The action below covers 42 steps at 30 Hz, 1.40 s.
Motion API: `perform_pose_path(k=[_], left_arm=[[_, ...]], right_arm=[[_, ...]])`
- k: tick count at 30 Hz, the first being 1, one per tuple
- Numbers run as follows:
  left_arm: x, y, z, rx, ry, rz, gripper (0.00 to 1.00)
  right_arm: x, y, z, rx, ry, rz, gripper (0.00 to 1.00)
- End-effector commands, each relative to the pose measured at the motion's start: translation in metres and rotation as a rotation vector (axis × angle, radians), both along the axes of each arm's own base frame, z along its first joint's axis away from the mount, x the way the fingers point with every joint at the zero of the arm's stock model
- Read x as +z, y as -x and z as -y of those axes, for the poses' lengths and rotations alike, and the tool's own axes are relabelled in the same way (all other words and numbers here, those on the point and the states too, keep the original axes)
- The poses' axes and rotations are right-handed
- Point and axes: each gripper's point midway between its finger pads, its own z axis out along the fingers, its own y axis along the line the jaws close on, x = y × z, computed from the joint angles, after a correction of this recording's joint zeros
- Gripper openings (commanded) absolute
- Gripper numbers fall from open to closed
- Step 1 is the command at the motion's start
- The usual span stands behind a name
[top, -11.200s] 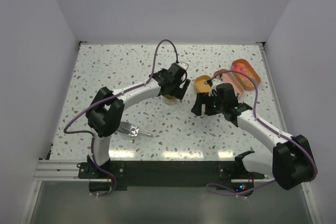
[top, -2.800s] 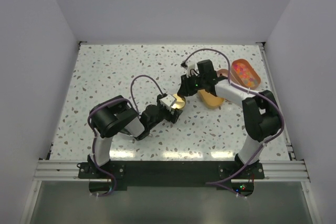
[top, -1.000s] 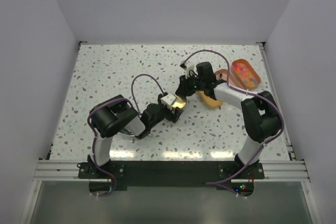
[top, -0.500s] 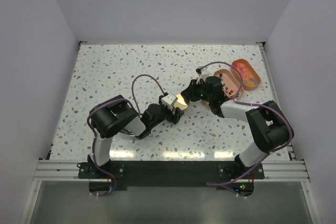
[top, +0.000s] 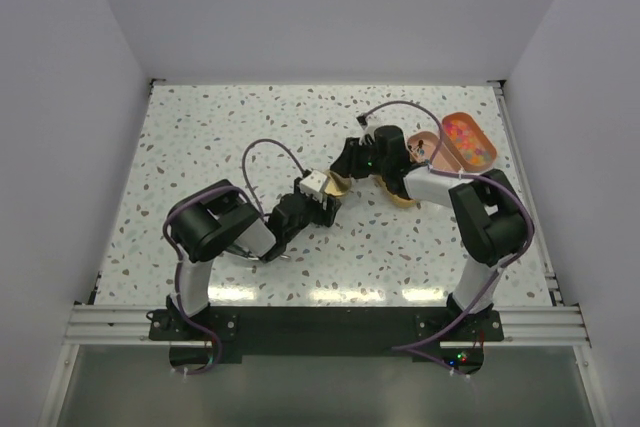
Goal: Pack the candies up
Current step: Screw the bottle lid onto the packing bottle, then reset both arms
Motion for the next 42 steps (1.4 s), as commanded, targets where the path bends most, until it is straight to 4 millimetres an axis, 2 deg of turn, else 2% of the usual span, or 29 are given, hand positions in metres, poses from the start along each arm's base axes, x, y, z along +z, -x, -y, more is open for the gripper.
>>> perform_pose_path(k=[1, 3, 4, 7, 12, 13, 15, 17, 18, 19, 21, 23, 24, 25, 27, 28, 29, 30, 31, 32, 33, 34, 35, 36, 37, 38, 40, 41, 42], left_arm=[[0.013, -0.035, -0.037, 0.219, 0.002, 0.033, 0.47], [0.014, -0.035, -0.039, 0.227, 0.003, 0.035, 0.54], [0.014, -0.035, -0.039, 0.23, 0.003, 0.035, 0.58], [0.019, -0.035, -0.044, 0.252, 0.008, 0.047, 0.7], [0.032, -0.024, -0.043, 0.204, 0.027, 0.085, 0.98], [0.034, -0.02, -0.042, 0.196, 0.03, 0.091, 1.0], [0.042, -0.012, -0.04, 0.168, 0.039, 0.108, 1.0], [0.047, -0.005, -0.037, 0.151, 0.038, 0.119, 1.0], [0.053, -0.002, -0.039, 0.151, 0.047, 0.127, 1.0], [0.055, 0.001, -0.038, 0.146, 0.053, 0.128, 1.0], [0.065, 0.006, -0.042, 0.15, 0.07, 0.14, 1.0], [0.073, 0.009, -0.047, 0.168, 0.075, 0.149, 1.0], [0.082, 0.012, -0.051, 0.181, 0.082, 0.157, 1.0], [0.087, 0.012, -0.054, 0.193, 0.083, 0.161, 1.0], [0.103, 0.015, -0.062, 0.231, 0.084, 0.168, 1.0], [0.11, 0.016, -0.064, 0.244, 0.089, 0.172, 1.0], [0.118, 0.016, -0.071, 0.279, 0.091, 0.177, 1.0], [0.134, 0.019, -0.077, 0.296, 0.094, 0.179, 1.0], [0.144, 0.019, -0.083, 0.321, 0.095, 0.18, 1.0], [0.178, 0.019, -0.094, 0.374, 0.154, 0.214, 1.0], [0.175, 0.022, -0.104, 0.401, 0.102, 0.182, 1.0], [0.185, 0.024, -0.113, 0.433, 0.106, 0.181, 1.0], [0.218, 0.028, -0.128, 0.485, 0.156, 0.216, 1.0], [0.215, 0.033, -0.14, 0.513, 0.098, 0.196, 1.0], [0.222, 0.037, -0.151, 0.542, 0.084, 0.201, 1.0], [0.231, 0.041, -0.169, 0.609, 0.074, 0.213, 1.0], [0.251, 0.055, -0.197, 0.66, 0.048, 0.246, 1.0], [0.262, 0.065, -0.217, 0.704, 0.053, 0.258, 1.0], [0.268, 0.07, -0.226, 0.727, 0.058, 0.265, 1.0]], right_arm=[[-0.031, 0.037, -0.018, 0.156, 0.082, -0.201, 0.45], [-0.021, 0.027, -0.021, 0.155, 0.09, -0.17, 0.53], [-0.014, 0.023, -0.022, 0.157, 0.091, -0.153, 0.61], [0.011, 0.008, -0.017, 0.132, 0.116, -0.093, 0.71], [0.059, 0.001, 0.018, 0.032, 0.176, -0.004, 0.79], [0.067, -0.003, 0.029, -0.014, 0.204, 0.02, 0.81], [0.09, 0.002, 0.046, -0.062, 0.236, 0.074, 0.86], [0.098, 0.004, 0.065, -0.132, 0.282, 0.1, 0.89], [0.116, 0.007, 0.073, -0.159, 0.277, 0.14, 0.92], [0.117, 0.01, 0.083, -0.188, 0.309, 0.143, 0.93], [0.135, 0.016, 0.095, -0.224, 0.318, 0.18, 0.94], [0.138, 0.023, 0.111, -0.275, 0.358, 0.182, 0.95], [0.15, 0.029, 0.117, -0.298, 0.354, 0.206, 0.97], [0.147, 0.036, 0.124, -0.311, 0.37, 0.196, 0.98], [0.155, 0.043, 0.141, -0.378, 0.392, 0.217, 0.99], [0.164, 0.054, 0.15, -0.409, 0.388, 0.231, 0.99], [0.169, 0.06, 0.158, -0.438, 0.392, 0.243, 0.99], [0.174, 0.064, 0.172, -0.497, 0.413, 0.255, 0.99], [0.185, 0.077, 0.185, -0.535, 0.412, 0.281, 0.99], [0.189, 0.084, 0.193, -0.563, 0.42, 0.292, 0.99], [0.195, 0.09, 0.207, -0.621, 0.439, 0.307, 0.99], [0.205, 0.105, 0.219, -0.655, 0.43, 0.338, 0.99], [0.209, 0.112, 0.228, -0.688, 0.436, 0.351, 0.99], [0.215, 0.121, 0.238, -0.722, 0.436, 0.372, 0.99], [0.214, 0.129, 0.252, -0.776, 0.465, 0.376, 0.99], [0.227, 0.144, 0.264, -0.815, 0.433, 0.426, 0.99], [0.226, 0.156, 0.276, -0.837, 0.46, 0.466, 0.99], [0.236, 0.172, 0.285, -0.859, 0.422, 0.526, 0.99], [0.236, 0.177, 0.288, -0.859, 0.424, 0.548, 0.99]])
